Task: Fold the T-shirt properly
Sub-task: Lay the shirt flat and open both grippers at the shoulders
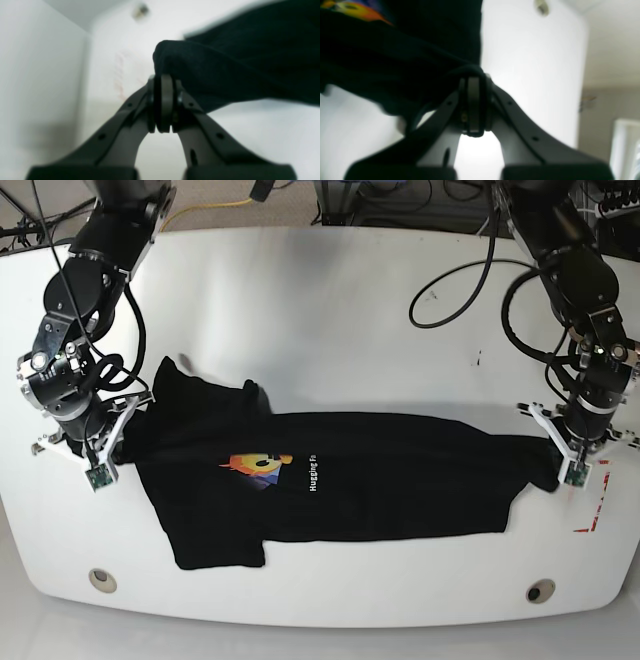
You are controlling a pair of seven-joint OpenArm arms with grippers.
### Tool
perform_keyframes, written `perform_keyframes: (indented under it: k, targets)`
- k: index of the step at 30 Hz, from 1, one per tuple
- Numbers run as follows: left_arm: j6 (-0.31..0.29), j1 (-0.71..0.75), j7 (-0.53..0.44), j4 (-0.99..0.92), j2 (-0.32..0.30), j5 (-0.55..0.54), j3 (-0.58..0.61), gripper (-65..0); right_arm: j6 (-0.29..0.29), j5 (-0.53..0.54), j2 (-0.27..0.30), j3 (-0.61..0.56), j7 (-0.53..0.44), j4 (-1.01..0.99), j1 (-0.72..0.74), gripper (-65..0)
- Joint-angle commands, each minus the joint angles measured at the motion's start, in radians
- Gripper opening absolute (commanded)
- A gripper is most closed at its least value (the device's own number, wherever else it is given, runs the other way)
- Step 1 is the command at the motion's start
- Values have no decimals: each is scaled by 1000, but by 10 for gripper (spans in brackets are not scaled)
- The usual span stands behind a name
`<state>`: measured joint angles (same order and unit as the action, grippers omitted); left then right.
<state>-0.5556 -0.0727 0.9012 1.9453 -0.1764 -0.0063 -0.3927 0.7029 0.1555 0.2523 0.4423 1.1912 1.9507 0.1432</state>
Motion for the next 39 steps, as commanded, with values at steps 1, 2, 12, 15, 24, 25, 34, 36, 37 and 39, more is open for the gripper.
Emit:
perform_keyframes:
  k: [1,2,12,15,24,25,34,36,37,39]
  targets:
    - [-11,84,-18,29,8,6,-44,-650,-5,-15,-12,54,-6,17,-49,-650]
    - [-16,107,-18,29,16,6,-53,-650,-5,-15,-14,65,-6,17,-70,-650]
    - [-71,327,-21,27,27,7,-107,-650,-5,-15,-49,79,-4,42,-284,-650]
    - [-76,391,-21,26,27,9,-121,-650,-5,-15,-69,79,-4,45,-337,-650]
    - [-77,523,-21,24,27,6,-121,-650,-5,-15,-92,79,-7,45,-431,-650]
    - [-77,531,-21,24,28,6,-121,-650,-5,-15,-97,79,-7,45,-439,-650]
    - [-77,551,-21,22,28,4,-121,-650,-5,-15,-104,79,-9,45,-498,-639]
    - [-77,549,-21,22,28,4,-119,-619,-5,-15,-104,80,-9,45,-500,-583]
    - [-77,548,-21,22,27,4,-119,-581,-5,-15,-104,86,-9,45,-500,-525]
    - [-77,548,-20,22,27,4,-117,-507,-5,-12,-107,126,-9,45,-505,-430]
